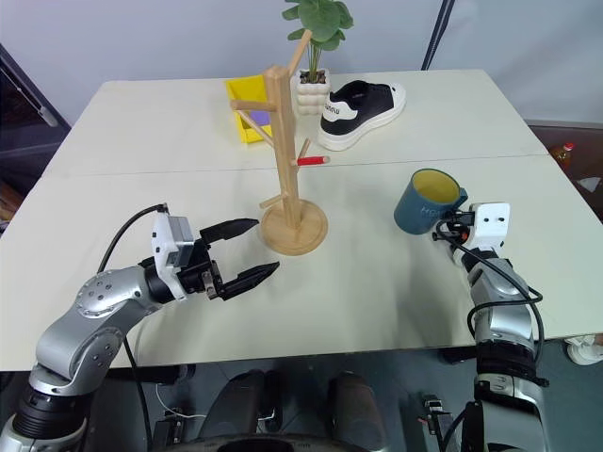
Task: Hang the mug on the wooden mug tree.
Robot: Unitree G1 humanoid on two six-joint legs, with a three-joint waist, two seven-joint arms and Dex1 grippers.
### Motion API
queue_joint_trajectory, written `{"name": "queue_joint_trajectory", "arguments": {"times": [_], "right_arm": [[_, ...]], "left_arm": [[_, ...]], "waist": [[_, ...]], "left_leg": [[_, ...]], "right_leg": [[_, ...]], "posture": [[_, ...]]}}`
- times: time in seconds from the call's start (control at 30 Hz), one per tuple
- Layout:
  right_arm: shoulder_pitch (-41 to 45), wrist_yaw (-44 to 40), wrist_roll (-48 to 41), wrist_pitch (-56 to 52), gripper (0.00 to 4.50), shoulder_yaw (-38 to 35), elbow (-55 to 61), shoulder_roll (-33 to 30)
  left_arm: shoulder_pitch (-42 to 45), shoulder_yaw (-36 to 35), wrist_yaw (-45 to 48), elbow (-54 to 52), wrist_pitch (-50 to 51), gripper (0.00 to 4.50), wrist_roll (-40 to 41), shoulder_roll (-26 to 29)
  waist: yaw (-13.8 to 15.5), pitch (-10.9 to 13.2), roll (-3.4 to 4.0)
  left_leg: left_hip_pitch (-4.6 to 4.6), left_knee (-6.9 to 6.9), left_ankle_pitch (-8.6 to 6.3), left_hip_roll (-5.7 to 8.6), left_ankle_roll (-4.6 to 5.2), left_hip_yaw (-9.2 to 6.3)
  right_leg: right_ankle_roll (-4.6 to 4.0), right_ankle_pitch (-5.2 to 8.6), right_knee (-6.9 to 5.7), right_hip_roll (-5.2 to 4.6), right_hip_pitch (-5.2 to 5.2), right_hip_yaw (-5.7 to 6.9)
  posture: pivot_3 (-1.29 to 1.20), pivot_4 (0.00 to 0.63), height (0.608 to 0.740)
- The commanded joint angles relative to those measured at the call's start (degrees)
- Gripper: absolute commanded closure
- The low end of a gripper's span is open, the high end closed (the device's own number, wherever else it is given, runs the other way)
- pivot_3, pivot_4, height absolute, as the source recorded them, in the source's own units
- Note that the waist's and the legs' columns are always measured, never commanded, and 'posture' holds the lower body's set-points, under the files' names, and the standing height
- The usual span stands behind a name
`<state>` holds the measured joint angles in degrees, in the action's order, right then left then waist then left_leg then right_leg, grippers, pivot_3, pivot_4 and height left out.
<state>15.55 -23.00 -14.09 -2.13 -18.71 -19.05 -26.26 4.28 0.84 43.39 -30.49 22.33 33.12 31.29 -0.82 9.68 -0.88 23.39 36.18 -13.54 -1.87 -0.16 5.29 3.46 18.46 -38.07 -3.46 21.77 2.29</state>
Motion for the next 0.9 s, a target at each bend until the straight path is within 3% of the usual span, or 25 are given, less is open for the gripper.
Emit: {"name": "queue_joint_trajectory", "arguments": {"times": [0.03,0.17,0.37,0.57,0.9], "right_arm": [[-2.96,-8.78,1.58,3.91,4.45,4.09,16.9,-6.82],[-2.63,-16.52,-0.32,-1.27,4.45,8.8,33.57,-14.09],[3.26,-18.23,0.22,-11.13,4.45,14.66,46.46,-17.99],[10.38,-17.18,4.33,-16.3,4.45,18.5,46.66,-18.2],[15.79,-18.97,8.18,-16.2,4.45,21.35,43.17,-18.12]], "left_arm": [[-1.09,-3.5,0.33,-0.38,-1.29,0.0,0.32,1.07],[-1.39,-7.71,2.21,3.3,-2.46,0.0,0.83,2.92],[-0.04,-12.41,3.86,5.81,-2.61,0.0,2.81,4.04],[0.19,-15.77,5.36,4.55,0.36,0.0,8.14,5.46],[-0.35,-18.2,5.13,1.12,5.36,0.0,15.18,7.99]], "waist": [[0.02,0.14,0.23],[-0.33,0.19,0.26],[0.23,0.25,0.07],[0.14,0.27,0.04],[-0.01,0.27,0.04]], "left_leg": [[0.01,0.0,0.0,0.01,0.0,0.0],[-0.01,-0.02,0.03,-0.07,-0.05,0.0],[0.05,0.0,0.03,-0.11,-0.07,-0.04],[0.09,0.01,0.0,-0.05,-0.03,-0.04],[0.09,0.01,0.0,-0.05,-0.03,-0.03]], "right_leg": [[0.0,0.0,0.0,-0.01,0.01,0.0],[0.01,0.0,-0.04,0.08,0.09,-0.03],[0.01,0.01,0.01,0.1,0.07,0.0],[-0.01,0.01,0.04,-0.03,0.1,0.01],[-0.03,0.01,0.03,-0.05,0.11,0.01]], "posture": [[0.0,0.15,0.74],[0.0,0.15,0.74],[0.0,0.15,0.74],[0.0,0.15,0.74],[0.0,0.15,0.74]]}}
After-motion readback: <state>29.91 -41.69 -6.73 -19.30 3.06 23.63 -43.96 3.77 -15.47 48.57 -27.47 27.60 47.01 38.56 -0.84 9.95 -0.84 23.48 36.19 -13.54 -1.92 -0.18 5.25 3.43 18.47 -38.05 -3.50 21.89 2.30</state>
